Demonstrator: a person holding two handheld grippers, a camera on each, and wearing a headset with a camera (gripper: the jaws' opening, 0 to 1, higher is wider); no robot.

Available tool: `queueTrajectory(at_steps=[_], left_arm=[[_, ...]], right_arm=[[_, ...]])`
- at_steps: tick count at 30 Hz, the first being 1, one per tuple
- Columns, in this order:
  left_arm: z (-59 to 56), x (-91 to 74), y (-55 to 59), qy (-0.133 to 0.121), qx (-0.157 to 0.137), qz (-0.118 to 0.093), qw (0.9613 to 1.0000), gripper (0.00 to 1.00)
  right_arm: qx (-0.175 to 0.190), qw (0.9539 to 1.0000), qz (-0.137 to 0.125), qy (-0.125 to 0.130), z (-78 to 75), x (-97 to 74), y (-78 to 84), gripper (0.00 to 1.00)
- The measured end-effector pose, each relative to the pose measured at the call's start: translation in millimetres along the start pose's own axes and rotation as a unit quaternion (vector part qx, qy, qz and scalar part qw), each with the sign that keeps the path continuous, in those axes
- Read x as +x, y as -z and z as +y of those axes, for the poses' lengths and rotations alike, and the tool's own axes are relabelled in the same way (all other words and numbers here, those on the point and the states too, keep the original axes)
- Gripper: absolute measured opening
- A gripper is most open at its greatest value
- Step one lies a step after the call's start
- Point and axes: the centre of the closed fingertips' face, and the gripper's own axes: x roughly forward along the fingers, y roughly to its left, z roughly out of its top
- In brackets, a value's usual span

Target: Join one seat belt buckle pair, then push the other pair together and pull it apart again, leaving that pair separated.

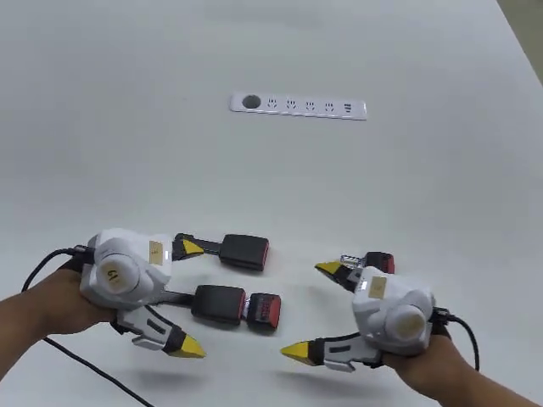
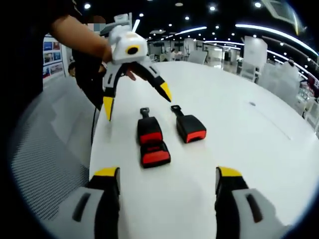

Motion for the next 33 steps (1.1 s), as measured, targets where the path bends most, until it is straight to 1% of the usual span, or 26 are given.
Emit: queueTrajectory(at_steps=[2,3,4,5,6,8,10,11,13,15,17,19,20,22,23,26,33], left_arm=[[5.4,-1.2,-0.9,-0.009,-0.001,0.0,1.0,0.93],[8.0,-1.5,-1.7,-0.011,0.001,0.0,0.9999,0.93],[10.0,-2.2,-2.7,-0.012,0.003,0.0,0.9999,0.92],[13.3,-3.5,-5.2,-0.015,0.008,0.0,0.9999,0.92],[15.0,-4.1,-6.0,-0.016,0.01,0.0,0.9998,0.91],[25.0,-7.3,-10.7,-0.024,0.012,-0.002,0.9996,0.9],[35.4,-10.2,-16.2,-0.034,0.015,-0.009,0.9993,0.9],[41.1,-11.6,-18.3,-0.039,0.017,-0.01,0.999,0.9],[47.7,-13.0,-22.5,-0.042,0.02,-0.01,0.9989,0.9],[53.7,-13.5,-24.4,-0.044,0.03,-0.006,0.9985,0.89],[61.7,-13.8,-25.9,-0.045,0.039,0.0,0.9983,0.88],[67.8,-15.3,-31.8,-0.046,0.041,-0.001,0.9981,0.88],[70.9,-15.1,-35.8,-0.046,0.041,-0.005,0.9981,0.88],[74.6,-13.1,-39.0,-0.045,0.044,-0.004,0.998,0.88],[77.7,-11.2,-39.8,-0.044,0.048,-0.001,0.9979,0.88],[84.5,-4.6,-41.6,-0.041,0.043,0.002,0.9982,0.88],[91.3,16.0,-42.0,-0.021,0.049,0.011,0.9985,0.86]], right_arm=[[0.02,0.9995,0.008,0.022,-16.9,-13.2,7.8,0.79],[0.022,0.9992,0.01,0.031,-26.2,-19.7,10.5,0.8],[0.021,0.9992,0.006,0.034,-31.1,-24.5,9.7,0.79],[0.022,0.9989,0.005,0.041,-39.4,-30.6,10.0,0.78],[0.024,0.9986,0.006,0.046,-45.1,-34.1,11.3,0.77],[0.02,0.9981,0.01,0.057,-57.0,-40.4,13.9,0.76],[0.027,0.9973,0.009,0.068,-71.0,-47.0,15.1,0.76],[0.028,0.9968,0.012,0.074,-78.1,-50.3,16.5,0.77],[0.023,0.9968,0.015,0.075,-86.1,-54.3,18.2,0.76],[0.022,0.9969,0.02,0.073,-91.5,-56.4,20.3,0.76],[0.023,0.9972,0.03,0.065,-95.5,-57.9,24.8,0.76],[0.019,0.9973,0.038,0.06,-99.5,-58.6,29.8,0.77],[0.021,0.9973,0.042,0.057,-102.3,-58.6,32.8,0.77],[0.026,0.9972,0.045,0.053,-104.8,-58.9,35.7,0.76],[0.031,0.997,0.047,0.052,-106.6,-58.8,37.8,0.76],[0.035,0.9967,0.058,0.045,-109.5,-57.7,44.9,0.75],[0.032,0.9964,0.074,0.025,-111.1,-53.2,53.5,0.73]])
